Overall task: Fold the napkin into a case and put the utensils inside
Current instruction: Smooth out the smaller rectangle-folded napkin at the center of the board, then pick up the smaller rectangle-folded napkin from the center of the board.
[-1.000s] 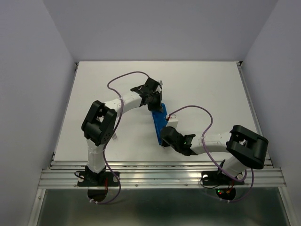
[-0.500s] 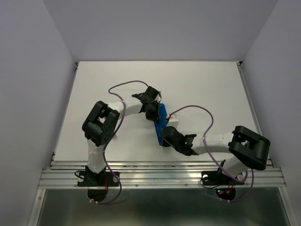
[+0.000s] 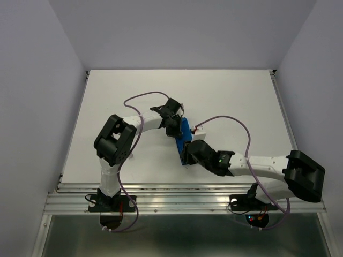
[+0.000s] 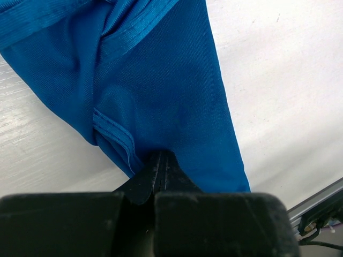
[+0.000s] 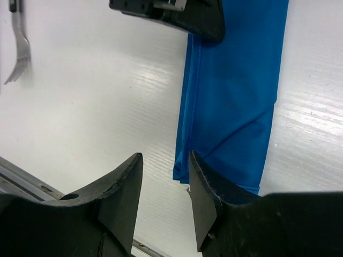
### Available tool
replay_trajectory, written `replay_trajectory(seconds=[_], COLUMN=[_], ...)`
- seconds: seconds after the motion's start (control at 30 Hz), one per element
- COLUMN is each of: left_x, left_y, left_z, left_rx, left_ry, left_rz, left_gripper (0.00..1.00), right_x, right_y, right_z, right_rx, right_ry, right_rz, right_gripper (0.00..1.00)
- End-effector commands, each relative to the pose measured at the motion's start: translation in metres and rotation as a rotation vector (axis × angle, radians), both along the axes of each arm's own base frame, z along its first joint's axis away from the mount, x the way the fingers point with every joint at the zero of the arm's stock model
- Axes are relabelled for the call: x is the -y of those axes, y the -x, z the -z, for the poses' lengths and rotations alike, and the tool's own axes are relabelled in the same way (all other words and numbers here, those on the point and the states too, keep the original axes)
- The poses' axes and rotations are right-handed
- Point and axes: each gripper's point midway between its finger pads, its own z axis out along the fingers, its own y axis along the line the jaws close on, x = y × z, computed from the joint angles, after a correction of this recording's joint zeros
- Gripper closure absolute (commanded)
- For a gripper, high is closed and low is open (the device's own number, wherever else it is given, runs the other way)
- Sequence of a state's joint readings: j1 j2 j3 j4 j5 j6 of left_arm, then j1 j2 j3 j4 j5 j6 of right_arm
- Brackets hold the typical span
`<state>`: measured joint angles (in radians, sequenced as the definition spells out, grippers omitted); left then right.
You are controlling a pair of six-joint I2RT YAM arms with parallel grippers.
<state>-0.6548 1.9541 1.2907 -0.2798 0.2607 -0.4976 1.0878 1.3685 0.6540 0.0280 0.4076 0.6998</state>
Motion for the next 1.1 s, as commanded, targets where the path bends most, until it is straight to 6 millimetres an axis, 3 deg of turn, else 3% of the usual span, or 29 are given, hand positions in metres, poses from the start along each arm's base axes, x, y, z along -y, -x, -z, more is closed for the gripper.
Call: replay_trajectory(seconds=[0.0,0.17,0.37,0.43,0.57,0.6,0.63,0.67,0.7,0.8,1.07], left_x=[0.006,0.016,0.014,0.011,-0.024,-0.035,-0.048,-0.056,-0.079,-0.119,-0.165], left_y=[-0.002,-0.001,0.000,0.000,-0.017,-0.017,-0.016,-0.023,-0.029,-0.036,-0.031], left_z=[-0.036,-0.077,-0.121,-0.127,-0.131,-0.132,-0.133,-0.133,-0.135,-0.139,-0.146], left_rx=[0.062,0.109,0.169,0.178,0.193,0.195,0.201,0.203,0.213,0.245,0.303], left_ry=[0.050,0.130,0.191,0.196,0.163,0.162,0.161,0.156,0.147,0.119,0.145], left_rz=[0.044,0.086,0.095,0.090,-0.003,-0.035,-0.064,-0.096,-0.164,-0.288,-0.420], left_gripper=[1.00,1.00,1.00,1.00,1.00,1.00,1.00,1.00,1.00,1.00,1.00], right_x=[0.001,0.029,0.034,0.031,0.021,0.019,0.013,0.019,0.008,-0.008,-0.028], right_y=[-0.008,-0.022,-0.026,-0.026,-0.032,-0.035,-0.039,-0.037,-0.044,-0.049,-0.060], right_z=[-0.043,-0.058,-0.064,-0.066,-0.060,-0.043,-0.050,-0.031,-0.029,-0.025,0.008], right_rx=[0.088,0.140,0.148,0.148,0.122,0.095,0.089,0.062,0.057,0.058,0.026], right_ry=[-0.061,-0.015,0.005,0.005,0.080,0.152,0.179,0.253,0.286,0.337,0.464], right_rz=[0.029,0.131,0.145,0.136,0.103,0.099,0.097,0.084,0.076,0.032,-0.033], right_gripper=[0.55,0.54,0.54,0.54,0.55,0.53,0.52,0.51,0.49,0.48,0.48])
